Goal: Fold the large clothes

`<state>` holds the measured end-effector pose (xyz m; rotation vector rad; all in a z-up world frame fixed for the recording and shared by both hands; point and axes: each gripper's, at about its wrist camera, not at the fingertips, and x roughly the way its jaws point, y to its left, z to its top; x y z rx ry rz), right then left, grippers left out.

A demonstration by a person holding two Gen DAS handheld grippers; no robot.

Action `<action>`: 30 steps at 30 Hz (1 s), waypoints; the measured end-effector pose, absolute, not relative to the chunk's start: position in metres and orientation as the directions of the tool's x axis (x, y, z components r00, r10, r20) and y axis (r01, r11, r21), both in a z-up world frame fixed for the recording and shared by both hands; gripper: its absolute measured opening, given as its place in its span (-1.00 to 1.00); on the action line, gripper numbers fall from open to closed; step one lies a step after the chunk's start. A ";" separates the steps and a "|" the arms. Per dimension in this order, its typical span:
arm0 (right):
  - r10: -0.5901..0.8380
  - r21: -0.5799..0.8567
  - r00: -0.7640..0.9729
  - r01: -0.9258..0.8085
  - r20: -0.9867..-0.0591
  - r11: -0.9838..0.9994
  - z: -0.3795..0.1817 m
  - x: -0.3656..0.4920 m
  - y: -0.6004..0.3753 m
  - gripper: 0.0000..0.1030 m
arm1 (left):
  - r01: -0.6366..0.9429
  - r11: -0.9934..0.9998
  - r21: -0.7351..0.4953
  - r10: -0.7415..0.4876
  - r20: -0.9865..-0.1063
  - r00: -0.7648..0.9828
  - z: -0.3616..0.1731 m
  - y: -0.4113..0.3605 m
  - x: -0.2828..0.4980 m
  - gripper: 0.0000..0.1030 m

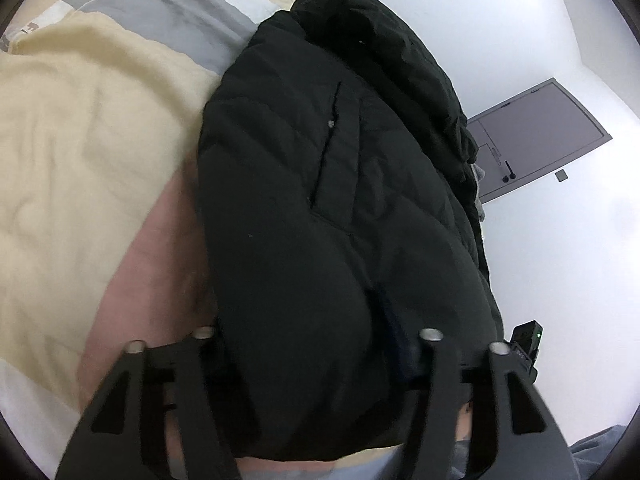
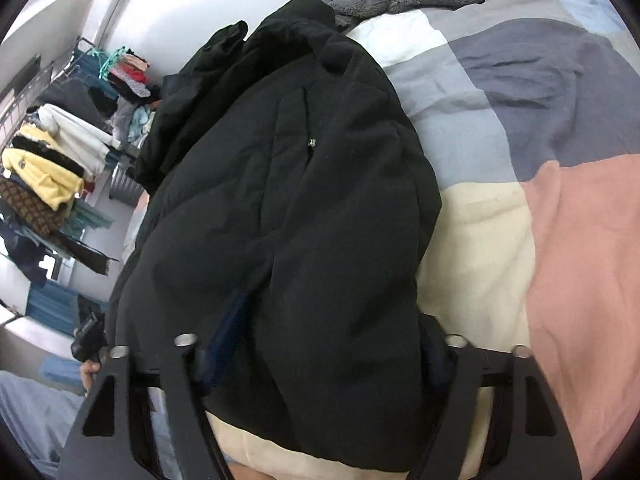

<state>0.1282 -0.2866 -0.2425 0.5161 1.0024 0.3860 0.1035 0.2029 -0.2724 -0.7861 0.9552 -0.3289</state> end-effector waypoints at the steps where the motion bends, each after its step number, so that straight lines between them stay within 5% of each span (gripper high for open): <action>1: 0.530 0.572 0.495 -0.077 -0.689 0.816 -0.238 0.128 -0.285 -0.42 | -0.077 0.682 -0.727 -0.575 -0.598 0.557 -0.269 0.204 0.101 -0.24; 4: 0.484 0.512 0.530 -0.106 -0.697 0.853 -0.213 0.126 -0.274 -0.76 | -0.079 0.683 -0.726 -0.572 -0.599 0.560 -0.255 0.208 0.097 -0.62; 7: 0.479 0.490 0.582 -0.155 -0.657 0.858 -0.176 0.126 -0.267 -0.82 | -0.092 0.675 -0.732 -0.553 -0.585 0.593 -0.232 0.215 0.095 -0.76; 30: 0.531 0.465 0.730 -0.325 -0.430 0.824 0.033 0.095 -0.254 -0.86 | 0.034 0.753 -0.657 -0.452 -0.480 0.752 -0.025 0.262 0.055 -0.86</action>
